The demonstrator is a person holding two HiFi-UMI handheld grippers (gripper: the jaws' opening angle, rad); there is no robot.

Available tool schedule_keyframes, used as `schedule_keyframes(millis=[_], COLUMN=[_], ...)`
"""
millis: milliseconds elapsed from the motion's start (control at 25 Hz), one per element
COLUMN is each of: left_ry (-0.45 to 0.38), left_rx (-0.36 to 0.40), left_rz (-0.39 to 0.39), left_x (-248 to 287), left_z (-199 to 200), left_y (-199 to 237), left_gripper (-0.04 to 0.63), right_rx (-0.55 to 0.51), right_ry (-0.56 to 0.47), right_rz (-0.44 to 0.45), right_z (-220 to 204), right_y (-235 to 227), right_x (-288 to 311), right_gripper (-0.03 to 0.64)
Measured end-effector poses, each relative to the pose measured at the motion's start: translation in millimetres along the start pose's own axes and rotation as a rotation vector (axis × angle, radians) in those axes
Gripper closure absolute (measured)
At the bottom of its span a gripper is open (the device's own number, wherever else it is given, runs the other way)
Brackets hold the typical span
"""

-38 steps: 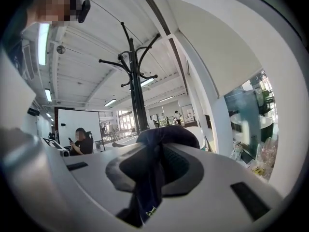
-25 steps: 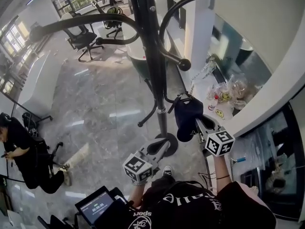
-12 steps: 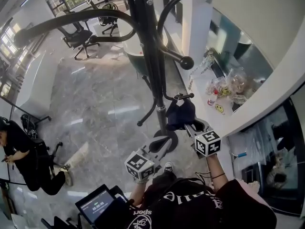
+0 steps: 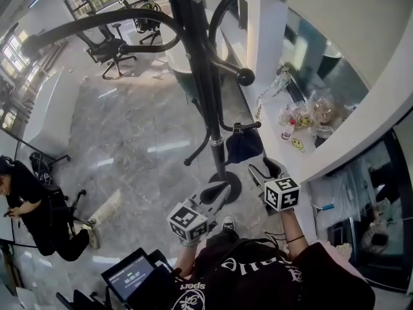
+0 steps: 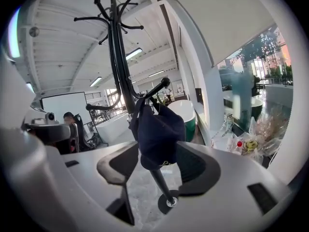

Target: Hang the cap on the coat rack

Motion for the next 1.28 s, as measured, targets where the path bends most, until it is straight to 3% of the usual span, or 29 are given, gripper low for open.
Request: schedule_keyframes(millis=[440,760,1120,1280], left_ry=[0.015,0.009,0.011,0.012], left_rx=[-0.004,0.002,0.0,-0.014], left_rz=[-0.018,-0.023,-0.007,0.015], left_x=[5.2,9.9,7.0,-3.7], left_z=[-13.9,-25.3,-60.1,-75.1], left_y=[-42.5,-87.6,-155.4,-188.7], left_gripper=[0.591,0.591,0.591,0.591], right_rx=[0.032,0.005,0.008,0.008], right_ry=[-0.048,-0.096,-0.093,-0.078], right_rz=[0.141,0.195,0.211,0.235], right_z=[-19.9,-28.4,-74.3,-91.8], right_y=[21.9,28.3,21.7,27.8], right_x=[-57.5,-114.6,-183.2,-212.2], right_gripper=[0.387,0.388,0.513,0.537])
Point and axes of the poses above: the fingertips, and each gripper's own axes: x forward along the fingers, y to its left, z out of its top, the point moved 8 cm from there along -x, backward along the fingers, and after that the axes turned 4 degrees about -z, right-handed, at the moved point
